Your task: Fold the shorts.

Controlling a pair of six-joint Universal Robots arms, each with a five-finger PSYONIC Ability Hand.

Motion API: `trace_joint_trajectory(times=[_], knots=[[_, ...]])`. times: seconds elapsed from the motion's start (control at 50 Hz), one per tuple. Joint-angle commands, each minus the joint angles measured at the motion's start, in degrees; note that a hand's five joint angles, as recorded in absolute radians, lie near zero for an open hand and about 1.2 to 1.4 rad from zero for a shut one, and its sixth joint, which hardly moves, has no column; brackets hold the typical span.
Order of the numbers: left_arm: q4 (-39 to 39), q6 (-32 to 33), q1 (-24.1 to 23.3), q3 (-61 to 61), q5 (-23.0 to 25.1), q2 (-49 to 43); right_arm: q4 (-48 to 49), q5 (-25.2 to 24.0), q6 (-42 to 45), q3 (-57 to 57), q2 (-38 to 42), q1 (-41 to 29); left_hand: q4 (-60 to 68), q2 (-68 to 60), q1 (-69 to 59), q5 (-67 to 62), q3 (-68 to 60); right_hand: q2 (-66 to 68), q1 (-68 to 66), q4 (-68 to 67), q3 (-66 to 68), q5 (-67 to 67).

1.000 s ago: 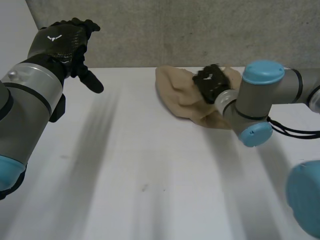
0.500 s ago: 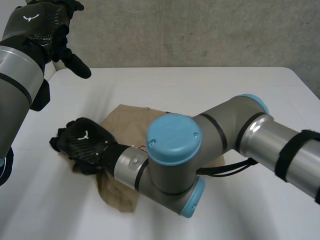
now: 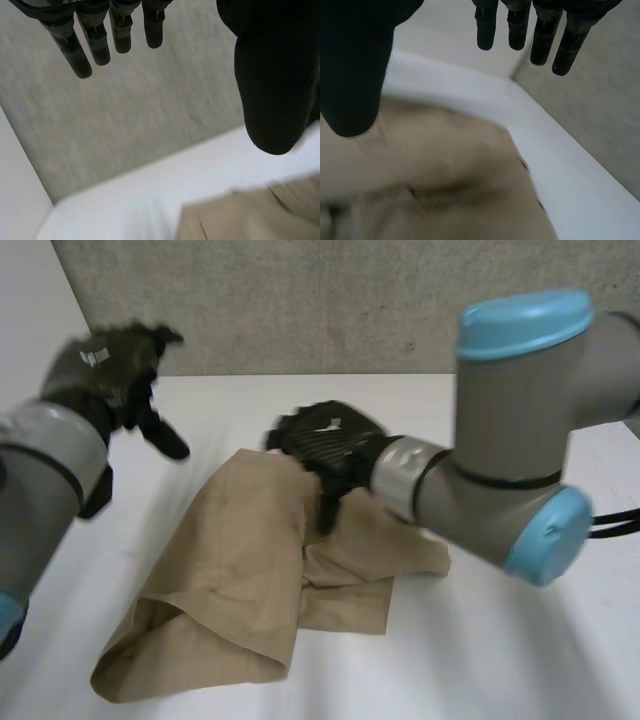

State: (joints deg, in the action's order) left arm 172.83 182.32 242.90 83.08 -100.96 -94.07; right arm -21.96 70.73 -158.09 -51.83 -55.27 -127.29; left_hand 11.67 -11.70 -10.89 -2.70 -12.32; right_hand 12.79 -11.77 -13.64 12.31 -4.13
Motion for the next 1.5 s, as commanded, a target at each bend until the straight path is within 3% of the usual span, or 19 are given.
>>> trace_joint_trajectory(times=[0.02,0.16,0.3,0.34,0.44,0.5,0.64,0.72,0.84,0.96,1.06,1.1,1.14,1.2,1.26,1.28,1.3,1.34,1.5], knots=[[-0.39,-0.56,-4.89,11.40,-0.55,-0.93,-2.21,8.54,10.07,-4.67,-0.37,5.03,-0.28,0.31,-0.50,1.31,0.93,-2.79,1.77,3.64,-2.31,4.13],[1.28,-0.30,-13.76,15.88,-6.68,-7.68,-1.15,9.61,11.31,-10.48,0.51,8.46,-0.11,0.14,-0.67,1.14,0.76,-2.79,1.77,3.64,-2.31,4.13],[1.54,0.58,-15.18,16.59,-10.48,-13.67,-1.41,4.79,11.05,-13.20,1.39,10.92,8.91,-8.89,-9.70,-7.89,-8.27,-2.79,1.77,3.64,-2.31,4.13],[1.90,0.93,-15.27,16.51,-10.57,-14.73,-1.50,3.28,11.05,-13.73,1.65,11.27,16.33,-16.31,-17.12,-15.31,-15.69,6.99,-8.00,-6.14,7.46,-5.65],[5.40,2.42,-15.09,15.80,-10.57,-16.58,-1.85,-2.07,10.96,-16.28,1.40,11.45,49.77,-49.75,-50.56,-48.75,-49.13,67.07,-68.09,-66.22,67.55,-65.73],[8.66,5.49,-14.65,15.63,-10.57,-16.84,-1.94,-3.14,10.87,-16.98,1.04,11.45,68.29,-68.26,-69.07,-67.27,-67.65,67.21,-68.23,-66.36,67.69,-65.87],[16.65,15.16,-11.49,14.22,-10.57,-17.28,-5.63,-4.37,9.03,-18.22,-0.19,11.01,68.33,-68.30,-69.11,-67.30,-67.68,67.21,-68.23,-66.36,67.69,-65.87],[20.61,18.50,-6.31,10.89,-10.40,-17.28,-4.76,-6.30,1.75,-18.92,-0.63,9.70,68.33,-68.30,-69.11,-67.30,-67.68,67.21,-68.23,-66.36,67.69,-65.87],[24.39,23.16,1.24,1.94,-9.43,-18.16,7.18,-10.70,-16.79,-20.06,-2.30,3.72,68.33,-68.30,-69.11,-67.30,-67.68,67.21,-68.23,-66.36,67.69,-65.87],[26.51,23.96,3.37,-8.97,-7.94,-23.95,14.84,-10.96,-28.40,-19.27,-2.74,-1.99,68.33,-68.30,-69.11,-67.30,-67.68,67.21,-68.23,-66.36,67.69,-65.87],[26.42,23.96,3.45,-18.19,-7.94,-30.45,20.28,-10.70,-33.59,-15.86,2.78,-9.19,68.33,-68.30,-69.11,-67.30,-67.68,67.21,-68.23,-66.36,67.69,-65.87],[26.51,23.96,3.54,-20.05,-8.02,-32.04,21.00,-10.61,-33.86,-14.27,4.37,-10.69,68.33,-68.30,-69.11,-67.30,-67.68,58.44,-59.46,-57.59,58.92,-57.10],[26.59,23.96,3.63,-22.07,-8.37,-33.71,20.47,-10.61,-34.13,-12.08,5.87,-12.27,68.33,-68.30,-69.11,-67.30,-67.68,28.77,-29.78,-27.92,29.24,-27.43],[26.68,23.87,3.81,-23.04,-8.64,-34.51,18.55,-10.26,-33.34,-10.23,6.14,-12.72,68.33,-68.30,-69.11,-67.30,-67.68,1.27,-2.29,-0.42,1.75,0.07],[26.51,23.52,4.25,-22.35,-8.81,-34.60,16.26,-9.91,-32.37,-9.43,5.61,-12.19,63.19,-63.16,-63.97,-62.16,-62.54,-2.79,1.77,3.64,-2.31,4.13],[26.33,23.52,4.07,-21.82,-8.81,-34.60,14.42,-9.56,-30.72,-9.25,5.00,-11.58,53.14,-53.12,-53.93,-52.12,-52.50,-2.79,1.77,3.64,-2.31,4.13],[26.16,23.61,3.72,-20.34,-8.73,-34.42,13.36,-9.38,-29.57,-9.34,4.56,-11.23,31.73,-31.70,-32.51,-30.70,-31.08,-2.79,1.77,3.64,-2.31,4.13],[25.89,23.61,3.54,-18.14,-8.73,-33.55,11.17,-9.12,-26.50,-9.78,3.07,-10.26,18.11,-18.08,-18.89,-17.08,-17.46,-2.79,1.77,3.64,-2.31,4.13],[21.15,22.64,3.10,-3.02,-8.90,-20.37,-1.50,-6.40,-8.12,-16.45,-1.68,-4.02,4.43,-4.40,-5.21,-3.41,-3.78,1.50,-2.51,-0.65,1.97,-0.16]])
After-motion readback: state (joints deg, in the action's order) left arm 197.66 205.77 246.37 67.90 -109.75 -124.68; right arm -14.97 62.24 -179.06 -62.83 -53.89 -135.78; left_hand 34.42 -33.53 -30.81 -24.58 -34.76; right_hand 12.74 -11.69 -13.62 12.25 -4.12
